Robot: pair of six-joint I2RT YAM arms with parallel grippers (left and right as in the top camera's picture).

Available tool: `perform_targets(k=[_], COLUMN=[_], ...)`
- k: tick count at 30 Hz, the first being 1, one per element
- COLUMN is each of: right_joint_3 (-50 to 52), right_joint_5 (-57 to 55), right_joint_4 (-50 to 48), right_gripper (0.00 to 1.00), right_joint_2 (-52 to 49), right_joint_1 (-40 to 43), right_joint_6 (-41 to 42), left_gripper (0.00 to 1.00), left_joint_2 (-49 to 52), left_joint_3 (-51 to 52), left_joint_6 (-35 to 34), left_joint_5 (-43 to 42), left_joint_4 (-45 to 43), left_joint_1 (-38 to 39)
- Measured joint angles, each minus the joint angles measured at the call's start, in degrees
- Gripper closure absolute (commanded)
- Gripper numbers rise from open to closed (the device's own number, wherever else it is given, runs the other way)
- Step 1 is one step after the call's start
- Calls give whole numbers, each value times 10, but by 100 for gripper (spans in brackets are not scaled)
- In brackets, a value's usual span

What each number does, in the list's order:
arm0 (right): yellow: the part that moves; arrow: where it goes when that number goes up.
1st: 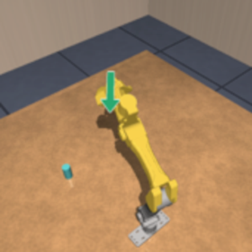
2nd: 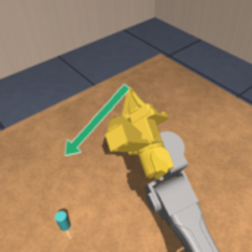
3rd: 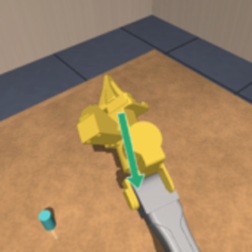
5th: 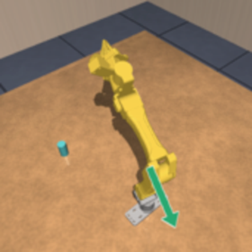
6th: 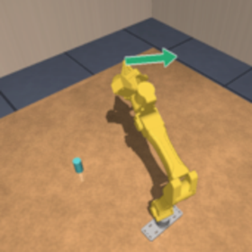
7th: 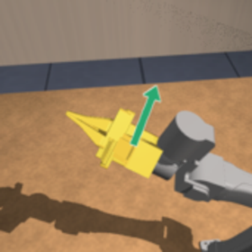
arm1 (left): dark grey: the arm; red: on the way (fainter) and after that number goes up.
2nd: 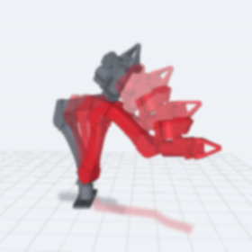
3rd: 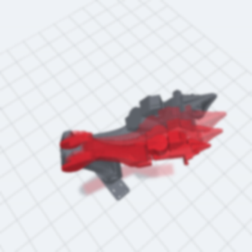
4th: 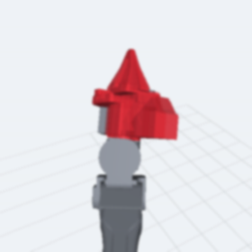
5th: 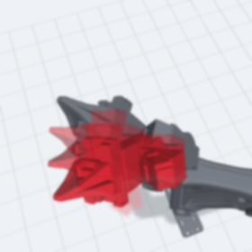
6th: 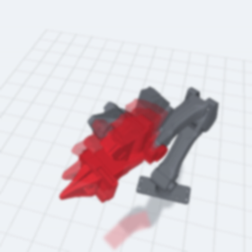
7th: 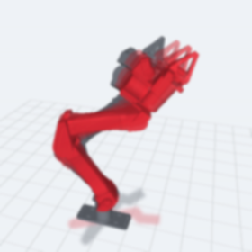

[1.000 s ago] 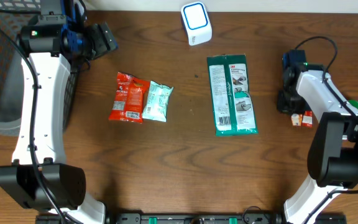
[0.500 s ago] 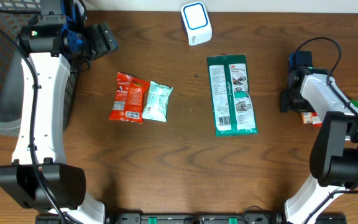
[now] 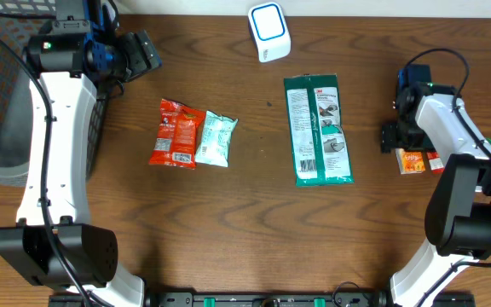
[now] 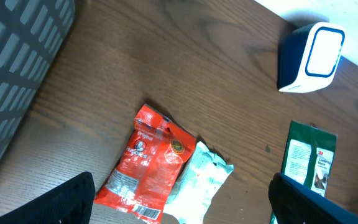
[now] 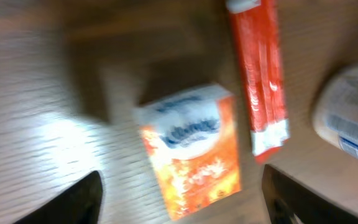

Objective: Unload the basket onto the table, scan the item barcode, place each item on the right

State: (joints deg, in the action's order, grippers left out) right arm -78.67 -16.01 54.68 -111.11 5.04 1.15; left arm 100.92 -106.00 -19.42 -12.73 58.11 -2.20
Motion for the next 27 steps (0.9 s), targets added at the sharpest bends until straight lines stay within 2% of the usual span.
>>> perform_targets(k=[3, 8, 13, 19, 23, 27], right_joint_3=[-14, -14, -14, -14, -14, -24], right_joint_5=[56, 174, 310, 405, 431, 414], right_joint_4=[-3, -23, -55, -74, -108, -99], right_gripper=[32, 23, 23, 23, 32, 49], right_joint_2=[0, 0, 0, 0, 0, 0], right_joint_1=[-2, -12, -29, -64, -118, -188], right_joint_6=[0, -2, -1, -1, 1, 7], left_gripper=[11, 11, 11, 11, 11, 11], left_joint_2=[0, 0, 0, 0, 0, 0], left_joint_3=[0, 0, 0, 0, 0, 0], left_joint_6=[0, 0, 0, 0, 0, 0], left_joint_5=[0, 0, 0, 0, 0, 0], left_joint_4=[0, 0, 0, 0, 0, 0], left_joint_1=[0, 0, 0, 0, 0, 0])
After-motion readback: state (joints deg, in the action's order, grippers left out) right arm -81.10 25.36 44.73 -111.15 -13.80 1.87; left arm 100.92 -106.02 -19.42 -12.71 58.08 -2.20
